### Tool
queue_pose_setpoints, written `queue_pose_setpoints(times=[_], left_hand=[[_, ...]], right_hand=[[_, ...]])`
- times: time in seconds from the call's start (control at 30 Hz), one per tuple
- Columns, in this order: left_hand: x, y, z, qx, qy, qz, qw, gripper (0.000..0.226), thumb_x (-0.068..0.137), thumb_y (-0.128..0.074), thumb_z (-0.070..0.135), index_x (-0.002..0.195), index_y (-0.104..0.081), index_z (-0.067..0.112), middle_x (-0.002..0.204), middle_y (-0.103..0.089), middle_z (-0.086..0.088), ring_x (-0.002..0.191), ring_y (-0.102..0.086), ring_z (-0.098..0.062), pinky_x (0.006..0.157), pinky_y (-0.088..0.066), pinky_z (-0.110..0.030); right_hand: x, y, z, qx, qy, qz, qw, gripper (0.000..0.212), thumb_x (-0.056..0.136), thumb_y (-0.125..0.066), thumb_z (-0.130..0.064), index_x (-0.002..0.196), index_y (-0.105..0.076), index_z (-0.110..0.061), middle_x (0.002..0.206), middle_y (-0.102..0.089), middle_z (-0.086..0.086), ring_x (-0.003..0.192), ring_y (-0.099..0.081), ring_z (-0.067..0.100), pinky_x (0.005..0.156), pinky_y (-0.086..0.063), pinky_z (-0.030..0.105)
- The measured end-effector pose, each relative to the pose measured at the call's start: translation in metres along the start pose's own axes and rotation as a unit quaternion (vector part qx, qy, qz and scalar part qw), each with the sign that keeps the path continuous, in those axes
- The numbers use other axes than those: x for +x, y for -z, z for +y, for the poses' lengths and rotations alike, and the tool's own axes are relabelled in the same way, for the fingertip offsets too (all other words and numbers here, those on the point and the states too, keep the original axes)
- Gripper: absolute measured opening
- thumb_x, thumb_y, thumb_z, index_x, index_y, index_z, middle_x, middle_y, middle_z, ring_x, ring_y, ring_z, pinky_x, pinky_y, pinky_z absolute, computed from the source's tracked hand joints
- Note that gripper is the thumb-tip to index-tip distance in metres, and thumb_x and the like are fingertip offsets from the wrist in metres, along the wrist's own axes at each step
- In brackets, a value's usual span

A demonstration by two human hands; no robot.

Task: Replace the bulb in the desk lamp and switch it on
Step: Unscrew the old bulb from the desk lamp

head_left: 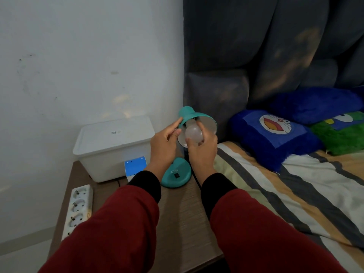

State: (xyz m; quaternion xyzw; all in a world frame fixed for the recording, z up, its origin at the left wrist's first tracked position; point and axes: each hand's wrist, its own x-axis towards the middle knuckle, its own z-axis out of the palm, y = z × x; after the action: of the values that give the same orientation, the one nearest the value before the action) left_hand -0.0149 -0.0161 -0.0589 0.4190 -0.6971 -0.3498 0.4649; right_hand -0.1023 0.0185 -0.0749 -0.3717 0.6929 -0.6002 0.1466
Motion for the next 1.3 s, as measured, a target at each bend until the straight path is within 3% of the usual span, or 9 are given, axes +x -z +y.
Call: queue_pose_setpoints(times=[0.17,0.37,0.53,0.63,0.73,0.9,1.0,1.1,1.3], left_hand=[[0.001,0.0,0.0,-0.003,0.0,-0.002,1.0,0.035,0.096,-0.051,0.016,0.13,-0.056,0.023,0.134,-0.058,0.003,0.115,-0.049,0.004,0.086,-0.033,0.01],[0.002,0.001,-0.002,-0.005,0.005,-0.007,1.0,0.035,0.096,-0.052,0.016,0.129,-0.057,0.023,0.133,-0.058,0.003,0.116,-0.048,0.004,0.089,-0.034,0.007],[0.0,0.0,0.0,-0.011,0.006,-0.004,1.0,0.035,0.096,-0.051,0.016,0.13,-0.056,0.023,0.133,-0.058,0.001,0.12,-0.052,-0.002,0.092,-0.038,0.0],[0.0,-0.001,0.002,-0.013,0.02,0.003,1.0,0.035,0.096,-0.052,0.016,0.129,-0.057,0.024,0.132,-0.06,0.001,0.119,-0.057,-0.012,0.095,-0.04,-0.012],[0.001,0.0,0.002,-0.012,0.026,-0.002,1.0,0.035,0.095,-0.052,0.016,0.129,-0.057,0.024,0.133,-0.059,0.002,0.118,-0.052,-0.001,0.09,-0.039,-0.002],[0.0,-0.001,0.004,-0.012,0.03,0.005,0.999,0.034,0.096,-0.051,0.017,0.128,-0.058,0.026,0.129,-0.062,0.002,0.118,-0.057,-0.01,0.098,-0.043,-0.018],[0.0,-0.001,0.003,-0.008,0.031,0.006,0.999,0.035,0.095,-0.052,0.018,0.128,-0.057,0.027,0.131,-0.06,0.003,0.12,-0.057,-0.013,0.098,-0.043,-0.018],[0.001,-0.001,0.001,-0.005,0.029,0.002,1.0,0.034,0.095,-0.052,0.017,0.128,-0.058,0.027,0.132,-0.06,0.004,0.119,-0.055,-0.004,0.086,-0.039,0.003],[0.001,-0.003,0.002,-0.011,0.035,0.005,0.999,0.035,0.095,-0.052,0.017,0.128,-0.057,0.028,0.128,-0.063,-0.001,0.112,-0.062,-0.016,0.094,-0.047,-0.02]], right_hand=[[-0.002,-0.009,0.003,0.125,-0.132,0.006,0.983,0.069,0.08,-0.072,-0.039,0.138,-0.042,-0.018,0.127,-0.06,0.009,0.111,-0.06,0.018,0.093,-0.047,0.026],[0.0,-0.004,0.002,-0.043,-0.003,0.024,0.999,0.068,0.079,-0.073,-0.022,0.14,-0.042,-0.021,0.136,-0.046,0.009,0.124,-0.046,0.021,0.095,-0.034,0.021],[-0.001,-0.009,0.003,0.123,-0.129,0.03,0.983,0.072,0.08,-0.071,-0.041,0.14,-0.04,-0.016,0.132,-0.055,0.009,0.118,-0.056,0.023,0.098,-0.047,0.032],[0.0,-0.007,0.002,0.03,-0.069,0.027,0.997,0.062,0.08,-0.073,-0.03,0.135,-0.048,-0.016,0.129,-0.053,0.01,0.118,-0.053,0.023,0.097,-0.041,0.027],[0.0,-0.004,0.001,-0.009,-0.006,0.037,0.999,0.071,0.077,-0.077,-0.021,0.139,-0.043,-0.018,0.13,-0.04,0.007,0.119,-0.044,0.018,0.091,-0.029,0.01],[0.001,-0.009,0.004,0.054,-0.092,0.033,0.994,0.069,0.077,-0.073,-0.042,0.134,-0.048,-0.011,0.126,-0.057,0.013,0.116,-0.056,0.028,0.096,-0.046,0.033],[0.002,-0.003,0.002,-0.012,-0.049,0.025,0.998,0.064,0.08,-0.073,-0.032,0.136,-0.048,-0.013,0.13,-0.052,0.011,0.118,-0.053,0.026,0.095,-0.042,0.03],[0.001,0.002,0.002,-0.039,0.006,0.019,0.999,0.07,0.079,-0.074,-0.022,0.14,-0.041,-0.02,0.137,-0.04,0.009,0.122,-0.046,0.022,0.09,-0.035,0.019],[0.003,-0.003,-0.001,0.038,-0.082,0.02,0.996,0.068,0.084,-0.068,-0.036,0.142,-0.039,-0.016,0.135,-0.044,0.014,0.124,-0.047,0.026,0.097,-0.038,0.027]])
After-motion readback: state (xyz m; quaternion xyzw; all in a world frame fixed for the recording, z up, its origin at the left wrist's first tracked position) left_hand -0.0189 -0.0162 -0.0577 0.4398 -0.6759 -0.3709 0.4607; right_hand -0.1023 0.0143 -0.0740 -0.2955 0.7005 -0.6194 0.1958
